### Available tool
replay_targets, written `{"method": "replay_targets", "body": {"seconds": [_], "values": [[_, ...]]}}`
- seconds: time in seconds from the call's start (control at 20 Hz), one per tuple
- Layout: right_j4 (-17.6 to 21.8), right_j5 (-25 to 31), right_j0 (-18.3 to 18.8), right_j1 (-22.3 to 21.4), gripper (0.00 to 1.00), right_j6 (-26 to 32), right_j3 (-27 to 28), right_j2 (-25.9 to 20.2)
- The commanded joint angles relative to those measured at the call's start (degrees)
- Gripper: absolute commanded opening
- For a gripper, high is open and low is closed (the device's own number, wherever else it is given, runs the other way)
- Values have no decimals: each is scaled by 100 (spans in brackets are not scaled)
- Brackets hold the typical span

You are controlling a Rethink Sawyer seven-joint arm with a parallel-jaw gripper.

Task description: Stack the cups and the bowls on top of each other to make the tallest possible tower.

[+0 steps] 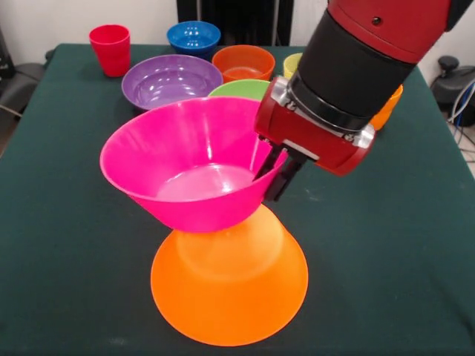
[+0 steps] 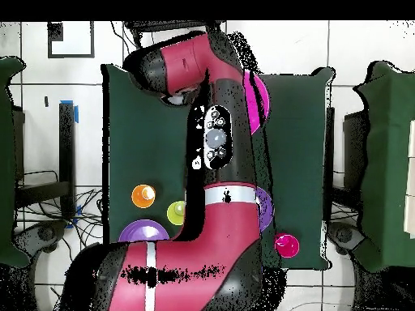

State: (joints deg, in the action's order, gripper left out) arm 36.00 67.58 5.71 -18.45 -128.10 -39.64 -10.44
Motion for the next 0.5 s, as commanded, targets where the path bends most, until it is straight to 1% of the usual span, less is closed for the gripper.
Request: {"method": "replay_targets", "body": {"seconds": [0.05, 0.25, 0.4, 0.5], "values": [[-23, 836, -213, 63, 0, 225, 454, -100], [-16, 922, -286, 170, 0, 175, 640, -89], [6, 825, -314, 259, 0, 132, 677, -67], [65, 875, -333, 393, 0, 195, 912, -95]]}}
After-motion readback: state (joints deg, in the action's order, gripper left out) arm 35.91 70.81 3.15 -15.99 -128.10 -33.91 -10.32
